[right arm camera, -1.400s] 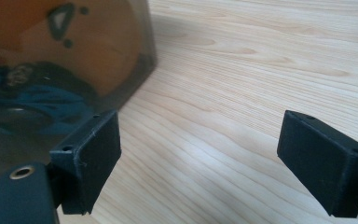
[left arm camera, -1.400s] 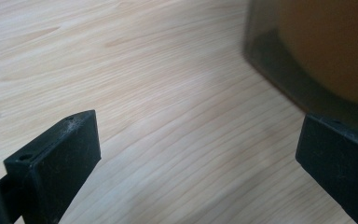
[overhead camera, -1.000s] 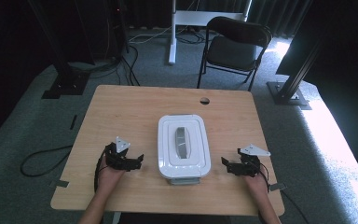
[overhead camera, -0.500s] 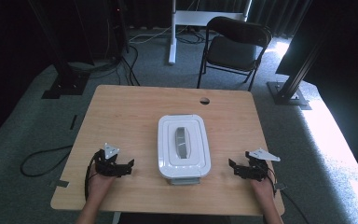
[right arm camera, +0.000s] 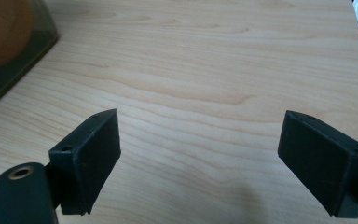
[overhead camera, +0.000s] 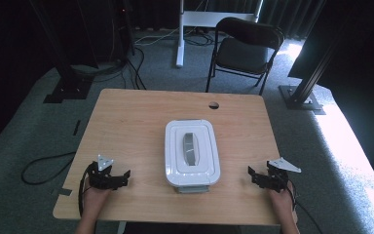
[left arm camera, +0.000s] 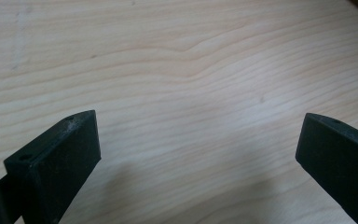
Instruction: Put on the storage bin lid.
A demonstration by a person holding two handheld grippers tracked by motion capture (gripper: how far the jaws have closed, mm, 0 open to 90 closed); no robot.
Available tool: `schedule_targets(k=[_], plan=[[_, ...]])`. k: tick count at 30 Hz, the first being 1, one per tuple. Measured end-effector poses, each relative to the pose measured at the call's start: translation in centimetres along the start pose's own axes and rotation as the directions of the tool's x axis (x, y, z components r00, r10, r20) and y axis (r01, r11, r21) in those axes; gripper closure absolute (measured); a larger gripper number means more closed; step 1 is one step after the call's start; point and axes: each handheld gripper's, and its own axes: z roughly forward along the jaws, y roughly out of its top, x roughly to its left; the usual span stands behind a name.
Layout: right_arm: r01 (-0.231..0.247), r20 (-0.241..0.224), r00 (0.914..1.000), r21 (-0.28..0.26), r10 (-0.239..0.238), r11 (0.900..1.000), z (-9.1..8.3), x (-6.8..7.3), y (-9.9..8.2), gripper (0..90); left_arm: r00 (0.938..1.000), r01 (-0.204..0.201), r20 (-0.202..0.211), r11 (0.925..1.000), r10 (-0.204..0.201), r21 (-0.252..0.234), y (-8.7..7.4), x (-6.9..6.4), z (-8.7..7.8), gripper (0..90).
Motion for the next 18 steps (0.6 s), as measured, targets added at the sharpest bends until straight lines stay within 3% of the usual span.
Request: schedule_targets(k=[8, 13, 18], plan=[[-0.016, 0.039, 0.9991, 0.005, 0.016, 0.9999, -0.6, -0.2, -0.4, 12.4, 0.9974, 0.058, -0.042, 0.9982, -0.059, -0.017, -1.1, 1.7, -1.6, 0.4], [-0.044, 0.086, 0.9953, 0.004, 0.044, 0.999, -0.8, -0.4, -1.0, 12.5, 0.992, 0.097, -0.08, 0.9952, -0.097, -0.009, -1.4, 2.5, -2.2, 0.3], [-0.096, 0.118, 0.9882, -0.013, 0.097, 0.9953, -1.2, -0.3, -1.5, 12.7, 0.9856, 0.114, -0.127, 0.9935, -0.112, 0.009, -2.1, 3.0, -2.7, 0.4]])
